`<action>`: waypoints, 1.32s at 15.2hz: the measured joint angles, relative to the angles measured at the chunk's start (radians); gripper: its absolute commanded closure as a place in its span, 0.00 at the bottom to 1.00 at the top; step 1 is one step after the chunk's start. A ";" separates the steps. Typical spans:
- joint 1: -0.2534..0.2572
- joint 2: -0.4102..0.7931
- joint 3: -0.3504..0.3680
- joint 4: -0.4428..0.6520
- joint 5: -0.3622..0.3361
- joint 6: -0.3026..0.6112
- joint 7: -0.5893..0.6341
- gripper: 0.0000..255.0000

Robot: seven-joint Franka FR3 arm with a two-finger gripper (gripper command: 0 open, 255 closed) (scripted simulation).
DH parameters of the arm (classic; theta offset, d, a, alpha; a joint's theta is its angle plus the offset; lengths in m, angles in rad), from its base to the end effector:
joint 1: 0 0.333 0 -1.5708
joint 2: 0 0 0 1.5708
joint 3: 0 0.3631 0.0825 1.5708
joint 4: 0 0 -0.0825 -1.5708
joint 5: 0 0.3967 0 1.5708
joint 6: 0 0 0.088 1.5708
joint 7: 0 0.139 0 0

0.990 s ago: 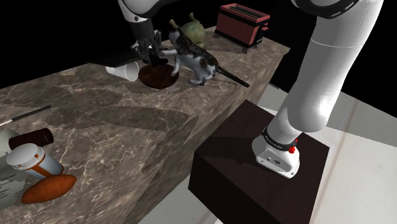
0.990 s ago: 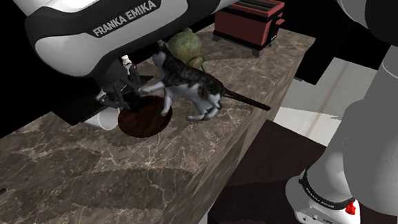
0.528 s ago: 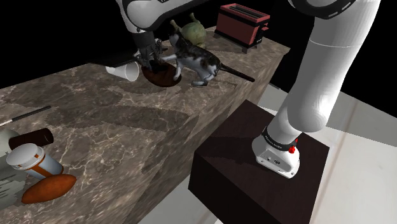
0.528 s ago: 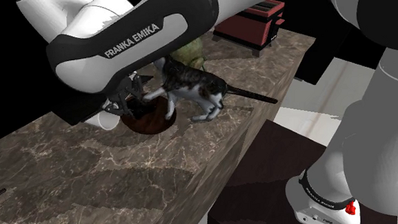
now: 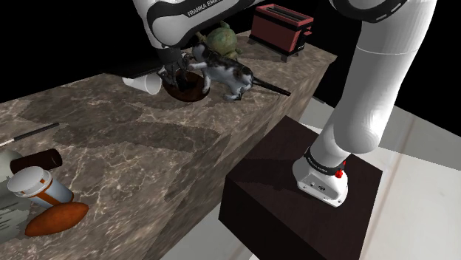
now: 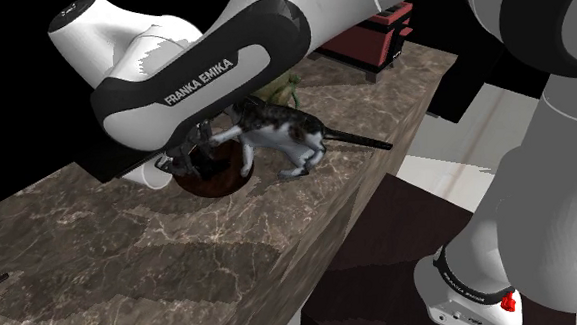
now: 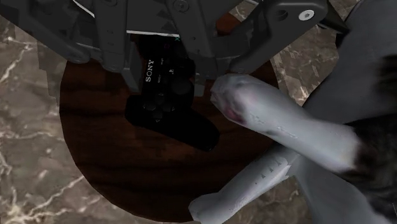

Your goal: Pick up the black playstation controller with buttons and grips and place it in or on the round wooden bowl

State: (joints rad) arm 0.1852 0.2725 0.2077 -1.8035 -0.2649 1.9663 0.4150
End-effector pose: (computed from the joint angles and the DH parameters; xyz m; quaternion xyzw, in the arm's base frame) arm 0.6016 0.2135 0.3979 0.9936 0.0439 -0.0104 0.1038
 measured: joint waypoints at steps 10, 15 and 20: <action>0.000 0.000 0.000 0.000 0.000 0.001 0.000 0.00; 0.012 -0.019 0.010 0.082 0.013 -0.100 -0.007 0.00; 0.012 -0.022 0.010 0.095 0.015 -0.117 -0.011 0.00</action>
State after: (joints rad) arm 0.1972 0.2506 0.2180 -1.7084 -0.2498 1.8496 0.4042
